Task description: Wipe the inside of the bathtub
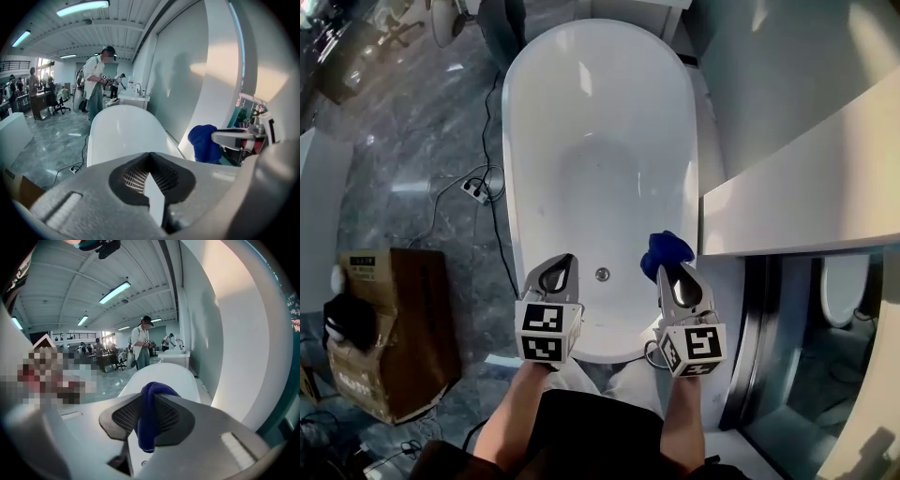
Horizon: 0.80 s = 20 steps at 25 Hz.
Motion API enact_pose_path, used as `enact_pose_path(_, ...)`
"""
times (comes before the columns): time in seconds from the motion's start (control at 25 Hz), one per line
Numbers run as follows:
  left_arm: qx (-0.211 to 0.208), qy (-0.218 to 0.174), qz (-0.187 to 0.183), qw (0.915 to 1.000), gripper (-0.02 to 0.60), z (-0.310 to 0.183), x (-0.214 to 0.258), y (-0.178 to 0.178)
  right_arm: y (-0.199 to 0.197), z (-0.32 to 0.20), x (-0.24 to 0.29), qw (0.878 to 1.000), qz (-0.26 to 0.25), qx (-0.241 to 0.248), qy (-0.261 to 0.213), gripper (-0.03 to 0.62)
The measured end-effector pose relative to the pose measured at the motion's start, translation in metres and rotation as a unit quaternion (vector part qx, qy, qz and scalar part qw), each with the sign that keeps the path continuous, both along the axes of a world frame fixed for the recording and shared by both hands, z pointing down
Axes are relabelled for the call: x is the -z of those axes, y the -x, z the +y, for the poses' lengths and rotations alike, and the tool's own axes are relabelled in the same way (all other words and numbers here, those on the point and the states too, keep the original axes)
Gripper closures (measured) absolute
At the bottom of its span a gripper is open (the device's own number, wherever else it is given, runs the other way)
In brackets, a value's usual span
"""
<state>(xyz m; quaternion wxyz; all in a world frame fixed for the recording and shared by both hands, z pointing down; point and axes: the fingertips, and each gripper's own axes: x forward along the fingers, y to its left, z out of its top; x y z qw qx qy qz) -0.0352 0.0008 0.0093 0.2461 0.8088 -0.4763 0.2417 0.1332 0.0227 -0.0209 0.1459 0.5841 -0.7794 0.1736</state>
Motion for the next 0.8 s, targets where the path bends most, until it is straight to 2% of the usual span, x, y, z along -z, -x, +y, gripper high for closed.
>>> enact_pose_path(0.16, 0.002, 0.018, -0.008, 0.9998, 0.577, 0.0, -0.042, 0.001, -0.005, -0.001, -0.04, 1.0, 0.002, -0.003, 0.02, 0.514)
enact_pose_path(0.36, -0.016, 0.049, -0.019, 0.9985, 0.577, 0.016, -0.077, -0.005, -0.004, 0.016, -0.082, 0.998, 0.003, 0.007, 0.062, 0.513)
enact_pose_path(0.56, -0.03, 0.075, -0.028, 0.9964, 0.577, 0.013, -0.115, -0.008, -0.007, 0.012, -0.124, 0.995, -0.006, 0.003, 0.1, 0.514)
enact_pose_path(0.8, -0.031, 0.117, -0.029, 0.9922, 0.577, 0.023, -0.174, -0.004, 0.009, 0.022, -0.183, 0.988, -0.015, 0.021, 0.15, 0.513)
